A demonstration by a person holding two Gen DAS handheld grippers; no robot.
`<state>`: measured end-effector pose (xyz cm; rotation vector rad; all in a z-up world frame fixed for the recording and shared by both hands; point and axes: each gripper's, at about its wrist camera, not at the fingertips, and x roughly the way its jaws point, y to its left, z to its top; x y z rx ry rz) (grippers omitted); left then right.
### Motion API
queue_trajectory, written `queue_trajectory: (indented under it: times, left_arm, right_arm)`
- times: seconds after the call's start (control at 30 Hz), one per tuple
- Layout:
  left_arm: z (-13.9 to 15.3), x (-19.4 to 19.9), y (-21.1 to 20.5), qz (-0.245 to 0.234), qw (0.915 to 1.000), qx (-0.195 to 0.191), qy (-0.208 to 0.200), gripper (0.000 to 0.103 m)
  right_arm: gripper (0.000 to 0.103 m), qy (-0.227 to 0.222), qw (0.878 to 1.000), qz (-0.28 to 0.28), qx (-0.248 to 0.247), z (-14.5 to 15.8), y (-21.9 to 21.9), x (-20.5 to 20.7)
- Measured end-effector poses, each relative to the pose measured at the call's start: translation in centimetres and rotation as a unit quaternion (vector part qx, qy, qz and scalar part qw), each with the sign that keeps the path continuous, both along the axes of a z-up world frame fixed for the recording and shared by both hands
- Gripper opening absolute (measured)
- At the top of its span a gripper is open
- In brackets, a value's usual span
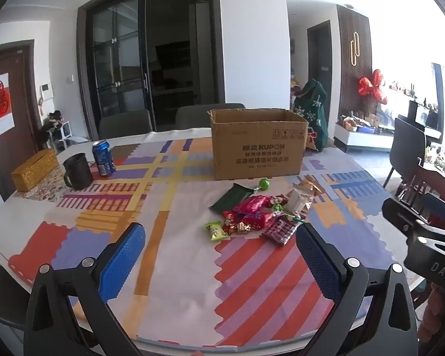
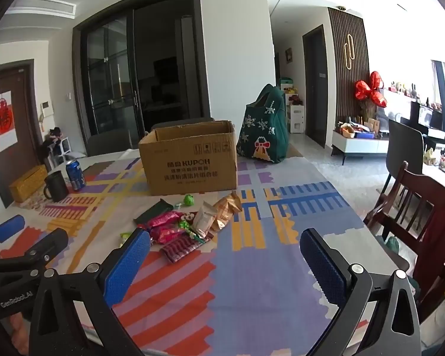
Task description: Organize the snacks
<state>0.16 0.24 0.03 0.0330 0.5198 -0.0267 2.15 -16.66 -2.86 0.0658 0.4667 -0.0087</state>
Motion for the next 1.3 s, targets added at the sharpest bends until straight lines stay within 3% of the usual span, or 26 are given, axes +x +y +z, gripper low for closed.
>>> queue_trajectory:
  times: [0.23, 1.3]
  left_arm:
    - [-0.02, -0.02, -0.54, -0.006, 0.9999, 0.007, 0.008, 0.103]
    - [0.41, -0.21, -0.07, -0.002, 1.0, -0.003, 0.0, 0.103]
  right_arm:
    - [0.102, 0.007, 1.0, 0.001, 0.017, -0.21, -0.36, 0.16]
    - [0.102, 0.006, 1.0, 0.001, 0.006, -0.01, -0.05, -0.05]
